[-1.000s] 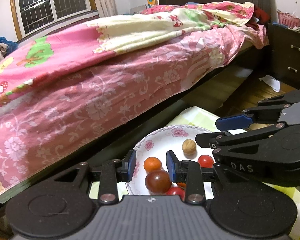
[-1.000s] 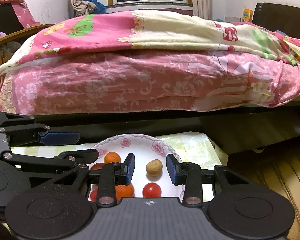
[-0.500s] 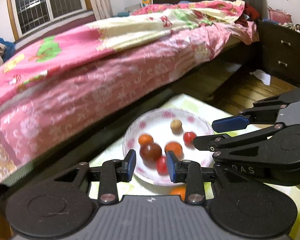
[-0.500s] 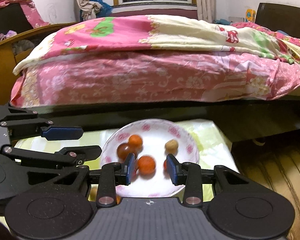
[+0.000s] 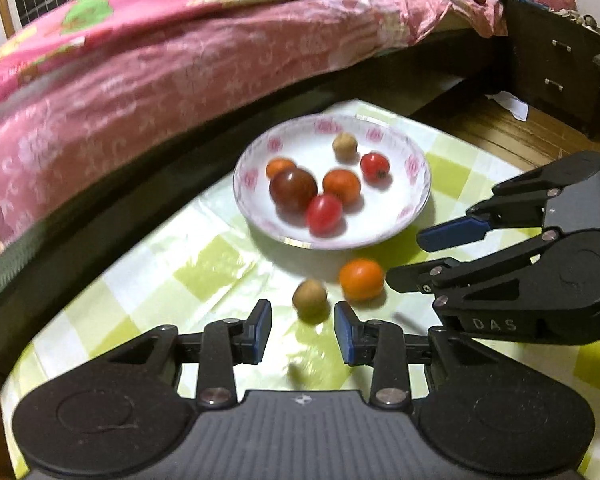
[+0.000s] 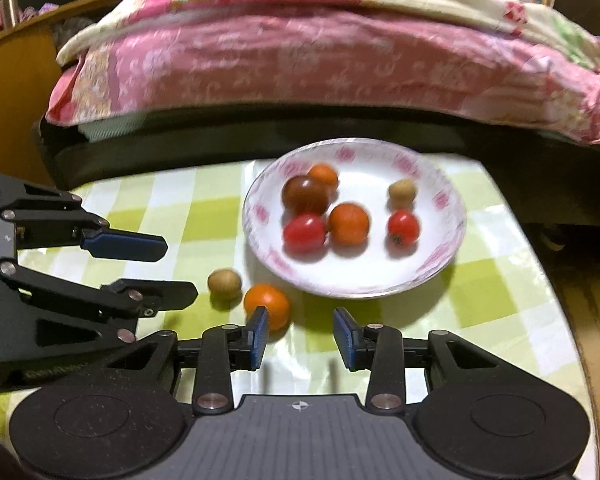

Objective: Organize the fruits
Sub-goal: 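Grasp a mandarin with the right tool while the left tool grasps a small potato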

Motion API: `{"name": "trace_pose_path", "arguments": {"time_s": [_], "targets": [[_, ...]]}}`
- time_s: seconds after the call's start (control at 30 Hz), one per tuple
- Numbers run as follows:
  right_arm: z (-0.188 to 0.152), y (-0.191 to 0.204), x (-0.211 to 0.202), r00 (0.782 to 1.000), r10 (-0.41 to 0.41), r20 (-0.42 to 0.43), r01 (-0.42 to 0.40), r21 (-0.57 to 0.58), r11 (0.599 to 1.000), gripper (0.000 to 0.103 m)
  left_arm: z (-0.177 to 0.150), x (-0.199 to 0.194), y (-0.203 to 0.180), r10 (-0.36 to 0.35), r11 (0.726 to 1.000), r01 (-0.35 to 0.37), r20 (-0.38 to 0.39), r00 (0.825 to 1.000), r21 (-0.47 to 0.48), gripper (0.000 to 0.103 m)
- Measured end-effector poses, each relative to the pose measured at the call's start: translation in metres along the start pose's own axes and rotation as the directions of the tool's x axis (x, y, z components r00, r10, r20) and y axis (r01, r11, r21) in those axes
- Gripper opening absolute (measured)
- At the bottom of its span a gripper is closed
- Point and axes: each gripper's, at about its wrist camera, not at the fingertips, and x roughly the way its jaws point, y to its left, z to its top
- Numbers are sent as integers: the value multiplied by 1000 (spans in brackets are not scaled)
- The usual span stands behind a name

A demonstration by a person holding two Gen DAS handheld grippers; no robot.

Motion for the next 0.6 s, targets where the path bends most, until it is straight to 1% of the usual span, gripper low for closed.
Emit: {"name": "trace_pose_path", "arguments": {"time_s": [0.1,0.3,0.37,0.43,0.5,0.6], "targets": [[1,5,10,1000,28,-11,-28,-18,999,34,-6,5,5,-12,1000,11,-17,1000,-2,42],[2,9,31,998,58,-21,-59,-32,998,33,-10,15,10,-33,999,32,-30,999,-14,42],[3,10,37,998,52,-26,-53,-42,998,33,-7,18,10,-38,999,37,-30,999,-16,42],[3,10,38,999,44,-22,-45,-46,998,27,-4,22,9,-35,999,35,-24,999,-8,42],[4,5,36,998,49,-29,-50,-33,998,27,-1,26,9,-48,999,47,-22,999,-19,42],[4,-5,33,999,28,-37,-29,-13,1000,27,4,33,4,-50,999,50,-17,999,-6,42]]}}
